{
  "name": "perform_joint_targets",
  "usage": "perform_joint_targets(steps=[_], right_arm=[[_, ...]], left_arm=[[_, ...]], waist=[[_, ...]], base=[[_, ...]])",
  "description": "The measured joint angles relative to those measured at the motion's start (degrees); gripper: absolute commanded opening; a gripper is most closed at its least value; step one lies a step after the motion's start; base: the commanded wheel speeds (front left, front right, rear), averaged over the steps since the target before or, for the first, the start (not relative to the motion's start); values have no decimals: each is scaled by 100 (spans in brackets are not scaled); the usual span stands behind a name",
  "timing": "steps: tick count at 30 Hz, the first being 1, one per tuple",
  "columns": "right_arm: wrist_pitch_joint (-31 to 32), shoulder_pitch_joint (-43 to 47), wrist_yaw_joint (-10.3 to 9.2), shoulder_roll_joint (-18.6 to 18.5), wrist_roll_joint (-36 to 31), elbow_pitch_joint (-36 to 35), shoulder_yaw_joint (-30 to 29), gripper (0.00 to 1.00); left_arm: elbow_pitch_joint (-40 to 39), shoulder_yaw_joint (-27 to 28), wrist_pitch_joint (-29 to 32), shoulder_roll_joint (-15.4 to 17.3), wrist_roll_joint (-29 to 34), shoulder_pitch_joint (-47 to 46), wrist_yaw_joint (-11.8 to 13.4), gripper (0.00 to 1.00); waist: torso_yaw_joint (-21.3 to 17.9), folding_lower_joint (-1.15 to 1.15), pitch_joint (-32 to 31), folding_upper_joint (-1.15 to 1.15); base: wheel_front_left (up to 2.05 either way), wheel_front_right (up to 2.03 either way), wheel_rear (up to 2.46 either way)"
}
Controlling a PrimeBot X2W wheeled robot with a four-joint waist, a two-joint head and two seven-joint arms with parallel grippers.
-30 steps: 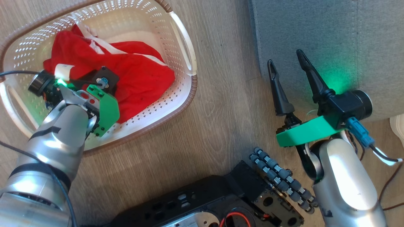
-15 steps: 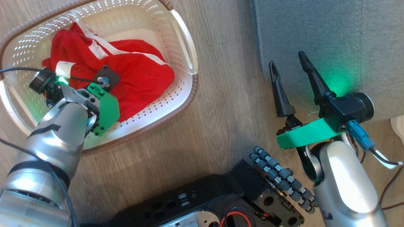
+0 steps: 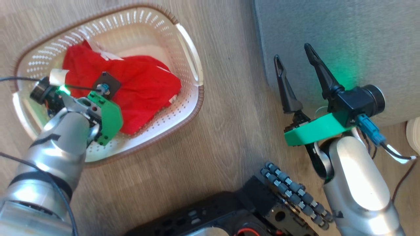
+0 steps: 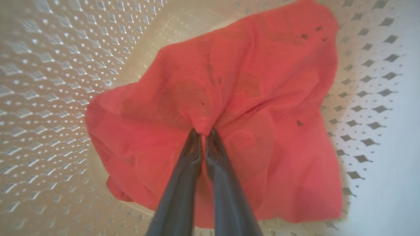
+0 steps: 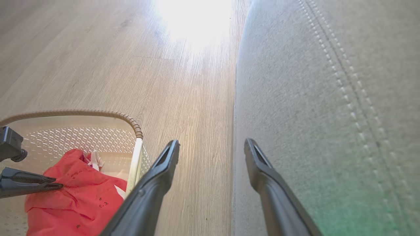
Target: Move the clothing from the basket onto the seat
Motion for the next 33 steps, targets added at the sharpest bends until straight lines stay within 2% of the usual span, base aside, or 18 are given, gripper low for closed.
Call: perform_joint_targets(steps=[5,11,17,22,26,33], right_arm=[[0,-14,0,-4,-22,99,-21,100],[0,15,0,-7,-171,291,-88,100],[1,211,0,-10,-341,486,-160,100],[2,481,0,-13,-455,676,-243,100],[7,624,0,-18,-464,713,-276,100],[8,981,0,-21,-447,705,-188,100]], left_arm=[[-198,32,-91,-191,-165,339,107,0],[-1221,240,-91,-232,-460,883,336,0],[-1915,452,-92,-243,-622,1338,437,0],[-2805,1022,-91,-267,-988,1939,652,0],[-3521,1421,-91,-259,-1038,2257,751,0],[-4720,1968,-92,-303,-917,2842,753,0]], waist=[[119,0,-431,0],[340,-1,-1063,0],[562,-1,-1635,0],[813,-1,-2367,0],[964,-1,-2826,0],[1205,-1,-3532,1]], base=[[0,0,0],[0,0,0],[0,0,0],[0,0,0],[0,0,0],[0,0,0]])
